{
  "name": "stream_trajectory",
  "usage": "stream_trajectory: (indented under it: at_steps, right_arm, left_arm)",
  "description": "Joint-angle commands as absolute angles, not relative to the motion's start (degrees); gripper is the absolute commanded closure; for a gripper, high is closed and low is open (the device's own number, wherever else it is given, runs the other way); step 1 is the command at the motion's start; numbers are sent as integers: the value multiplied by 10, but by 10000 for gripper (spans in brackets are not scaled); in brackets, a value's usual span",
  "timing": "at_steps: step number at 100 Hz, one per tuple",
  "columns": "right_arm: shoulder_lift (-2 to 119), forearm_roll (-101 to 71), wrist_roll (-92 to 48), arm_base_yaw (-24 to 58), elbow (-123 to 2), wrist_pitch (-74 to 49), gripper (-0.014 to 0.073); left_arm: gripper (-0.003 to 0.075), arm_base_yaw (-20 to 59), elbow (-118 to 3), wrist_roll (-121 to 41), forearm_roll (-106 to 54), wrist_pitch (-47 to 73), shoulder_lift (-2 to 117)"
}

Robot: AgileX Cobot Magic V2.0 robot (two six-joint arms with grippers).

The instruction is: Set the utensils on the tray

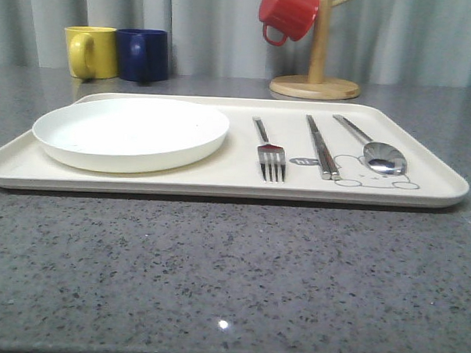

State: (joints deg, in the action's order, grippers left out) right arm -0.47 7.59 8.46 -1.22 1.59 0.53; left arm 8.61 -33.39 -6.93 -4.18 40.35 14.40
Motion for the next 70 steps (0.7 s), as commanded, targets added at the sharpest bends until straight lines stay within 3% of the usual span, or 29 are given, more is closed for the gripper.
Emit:
stream_trajectory:
  at_steps: [1,31,70]
  right_arm:
    - [-17,82,84,-14,16,55,662]
    - [-17,82,84,-14,16,55,662]
    - [-17,82,84,-14,16,55,662]
  left_arm:
    - [739,90,-328,-64,-26,338,147]
    - [739,42,-157,44,34,84,91]
    - [739,5,20,50,34,29,-23]
